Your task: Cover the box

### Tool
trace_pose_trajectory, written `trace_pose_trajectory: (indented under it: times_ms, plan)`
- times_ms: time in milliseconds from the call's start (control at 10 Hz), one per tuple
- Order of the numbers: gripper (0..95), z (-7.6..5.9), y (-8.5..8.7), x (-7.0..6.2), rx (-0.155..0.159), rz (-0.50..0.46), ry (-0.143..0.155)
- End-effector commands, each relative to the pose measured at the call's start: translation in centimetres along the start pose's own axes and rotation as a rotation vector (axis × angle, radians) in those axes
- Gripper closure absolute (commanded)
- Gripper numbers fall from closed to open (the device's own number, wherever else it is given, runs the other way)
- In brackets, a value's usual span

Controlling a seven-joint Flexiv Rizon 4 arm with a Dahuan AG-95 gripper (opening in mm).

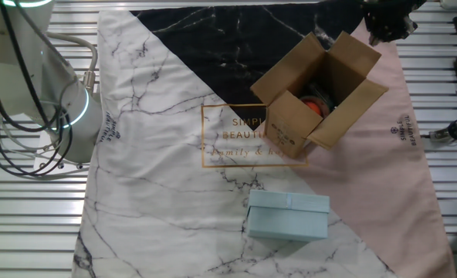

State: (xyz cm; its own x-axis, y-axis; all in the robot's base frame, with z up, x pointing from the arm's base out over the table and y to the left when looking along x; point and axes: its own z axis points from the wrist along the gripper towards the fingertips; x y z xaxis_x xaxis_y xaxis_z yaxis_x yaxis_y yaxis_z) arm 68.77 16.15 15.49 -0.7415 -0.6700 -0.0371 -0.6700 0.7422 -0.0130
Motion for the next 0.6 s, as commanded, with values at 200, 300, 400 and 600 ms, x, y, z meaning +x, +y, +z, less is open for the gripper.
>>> trace_pose_trajectory:
  times_ms: [200, 300, 400, 600]
  plan:
    - [95.0, 0.15, 0.08, 0.35, -0.002, -0.002, 0.024]
    - [95.0, 0.23, 0.1, 0.5, -0.003, -0.001, 0.032]
    - [95.0, 0.39, 0.14, 0.81, -0.005, -0.004, 0.038]
    - [95.0, 0.39, 0.13, 1.17, -0.011, -0.007, 0.051]
